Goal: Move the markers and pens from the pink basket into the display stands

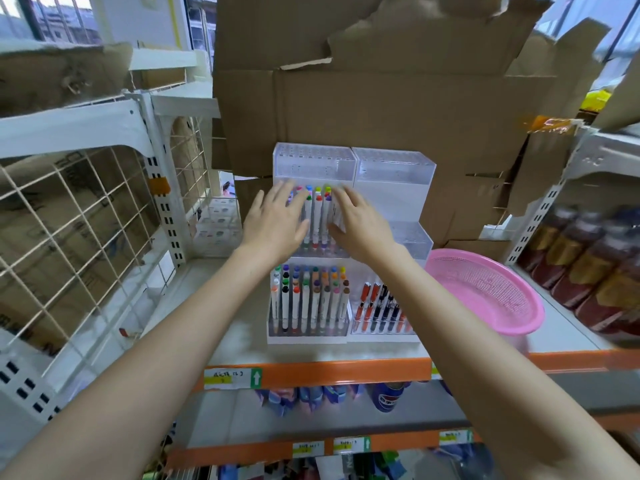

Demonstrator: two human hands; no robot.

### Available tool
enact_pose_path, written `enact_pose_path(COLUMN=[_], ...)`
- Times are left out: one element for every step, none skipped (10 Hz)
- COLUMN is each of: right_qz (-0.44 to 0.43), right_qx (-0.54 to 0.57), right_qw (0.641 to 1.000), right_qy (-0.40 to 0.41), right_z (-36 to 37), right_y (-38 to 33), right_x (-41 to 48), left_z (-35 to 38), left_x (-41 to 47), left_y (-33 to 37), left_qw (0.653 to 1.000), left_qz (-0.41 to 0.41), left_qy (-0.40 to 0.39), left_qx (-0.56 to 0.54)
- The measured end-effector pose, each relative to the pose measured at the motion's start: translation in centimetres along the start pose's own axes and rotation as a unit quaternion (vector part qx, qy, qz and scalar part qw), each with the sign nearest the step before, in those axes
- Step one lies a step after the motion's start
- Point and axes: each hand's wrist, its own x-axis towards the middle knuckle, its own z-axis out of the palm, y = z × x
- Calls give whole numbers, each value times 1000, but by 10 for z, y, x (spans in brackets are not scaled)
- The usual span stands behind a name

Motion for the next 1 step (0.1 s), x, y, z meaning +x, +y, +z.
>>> enact_pose_path(right_qz=[25], right_qx=[9], right_qw=[1000], right_qy=[-2], right_z=[-3], right_y=[0], right_x=[-18], left_z=[1], left_x=[-16], left_y=[11], left_qw=[1000], left_qz=[19], left_qy=[-15], left_qx=[11])
